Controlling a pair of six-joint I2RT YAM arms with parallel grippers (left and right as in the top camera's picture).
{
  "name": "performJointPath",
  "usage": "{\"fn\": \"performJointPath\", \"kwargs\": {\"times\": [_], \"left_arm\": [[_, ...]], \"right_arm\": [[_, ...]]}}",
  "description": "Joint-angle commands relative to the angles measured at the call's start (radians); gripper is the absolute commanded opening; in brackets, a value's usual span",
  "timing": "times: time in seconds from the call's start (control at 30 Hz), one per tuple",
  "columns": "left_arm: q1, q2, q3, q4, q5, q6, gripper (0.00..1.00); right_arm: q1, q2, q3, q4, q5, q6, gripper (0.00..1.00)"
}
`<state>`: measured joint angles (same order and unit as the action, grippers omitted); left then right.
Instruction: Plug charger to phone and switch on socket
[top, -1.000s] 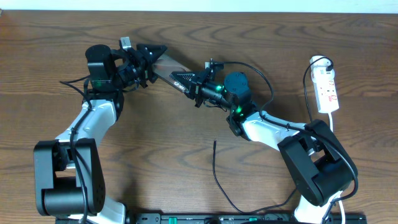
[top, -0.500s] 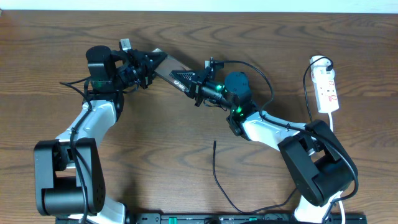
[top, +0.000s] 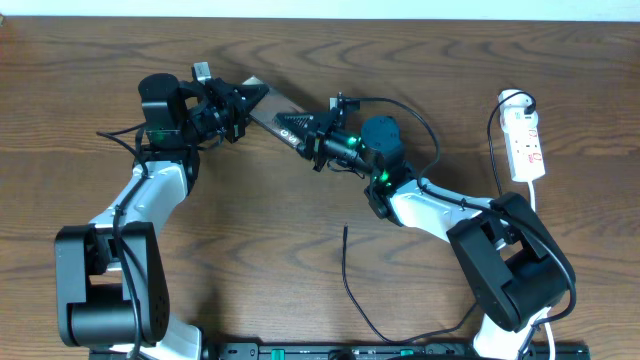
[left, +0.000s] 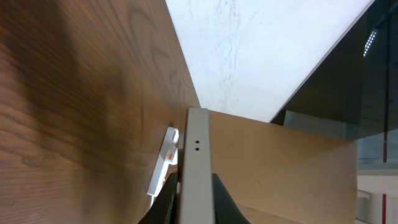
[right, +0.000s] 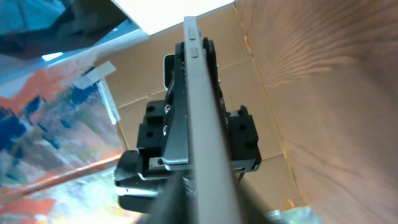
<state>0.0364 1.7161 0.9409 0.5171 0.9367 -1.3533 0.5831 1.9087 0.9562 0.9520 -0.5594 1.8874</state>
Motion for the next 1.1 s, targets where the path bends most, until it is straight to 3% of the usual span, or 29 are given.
{"fn": "performJointPath", "kwargs": {"times": [0.0,0.1,0.13,0.43,0.7,0.87,1.07], "left_arm": [[0.0,0.001,0.005,0.011,0.008,0.018,0.08],[0.0,0.001,0.005,0.011,0.008,0.022,0.08],[0.0,0.001,0.005,0.011,0.008,0.025,0.07],[0.076,0.001,0.005,0.007,0.023,0.032,0.07],[0.292,0.001,0.005,0.018,0.122,-0.021,0.07],[0.407,0.001,0.005,0.103,0.336,-0.032,0.07],[0.439,0.001,0.005,0.189,0.507,-0.029,0.07]], "right_arm": [[0.008,-0.005,0.012,-0.002,-0.019,-0.019,0.52],[0.008,-0.005,0.012,0.0,-0.019,-0.019,0.92],[0.007,-0.005,0.012,0.003,-0.019,-0.019,0.99],[0.0,-0.005,0.012,0.01,-0.02,-0.019,0.99],[-0.015,-0.005,0.012,0.0,-0.023,-0.035,0.99],[-0.019,-0.005,0.012,-0.002,-0.043,-0.443,0.99],[-0.034,-0.006,0.037,-0.042,-0.097,-0.567,0.99]]}}
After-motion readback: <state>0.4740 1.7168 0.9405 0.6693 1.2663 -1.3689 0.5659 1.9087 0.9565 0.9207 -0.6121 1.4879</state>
